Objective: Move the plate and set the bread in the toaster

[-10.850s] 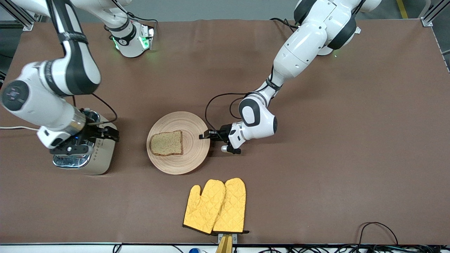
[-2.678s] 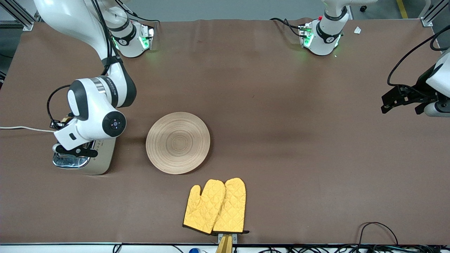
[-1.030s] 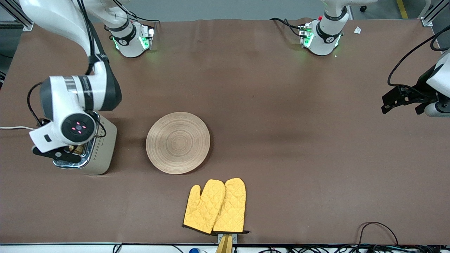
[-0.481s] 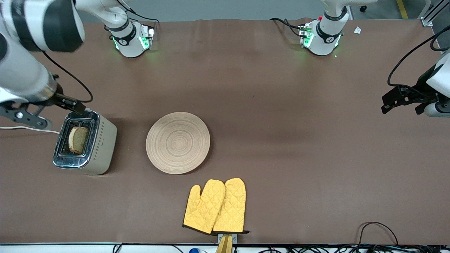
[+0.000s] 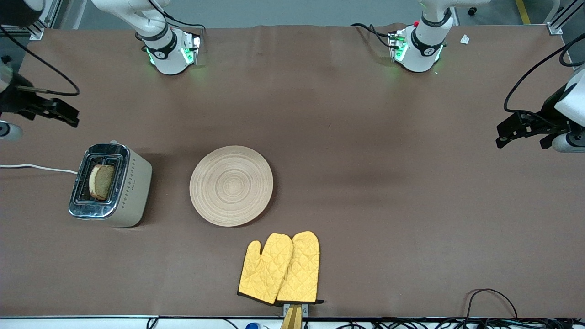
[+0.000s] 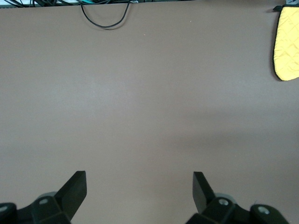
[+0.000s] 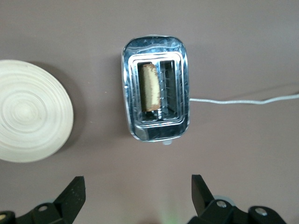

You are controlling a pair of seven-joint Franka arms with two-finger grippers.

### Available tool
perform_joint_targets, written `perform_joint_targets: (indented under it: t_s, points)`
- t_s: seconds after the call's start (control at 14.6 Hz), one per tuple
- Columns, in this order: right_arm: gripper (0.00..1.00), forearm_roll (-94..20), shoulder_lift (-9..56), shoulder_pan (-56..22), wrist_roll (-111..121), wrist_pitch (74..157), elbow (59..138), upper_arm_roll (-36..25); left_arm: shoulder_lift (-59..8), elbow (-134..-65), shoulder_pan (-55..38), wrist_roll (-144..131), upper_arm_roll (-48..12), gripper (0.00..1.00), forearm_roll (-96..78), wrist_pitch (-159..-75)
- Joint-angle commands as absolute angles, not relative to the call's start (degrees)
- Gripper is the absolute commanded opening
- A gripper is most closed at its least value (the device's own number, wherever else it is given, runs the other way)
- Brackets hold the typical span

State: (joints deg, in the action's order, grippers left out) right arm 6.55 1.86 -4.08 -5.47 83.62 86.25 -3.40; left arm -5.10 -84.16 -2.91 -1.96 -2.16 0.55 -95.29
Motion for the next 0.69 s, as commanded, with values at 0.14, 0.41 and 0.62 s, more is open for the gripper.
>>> perform_joint_targets:
  t_s: [0.14,0.41,0.62]
  points:
    - [1.00,2.5,0.7,-0.1,3.2,85.8,88.2,-2.6,-4.4,-84.9,-2.7,-1.7,-2.3,1.00,0.2,-96.0]
    - [1.00,-1.8,0.9,3.1,6.2,86.6,88.2,-2.5,-4.5,-84.6,-2.7,-1.4,-2.3,1.00,0.5,-95.9]
    - [1.00,-1.8,1.0,3.7,7.6,86.6,88.2,-2.5,-4.5,-84.6,-2.6,-1.3,-2.3,1.00,0.7,-95.9]
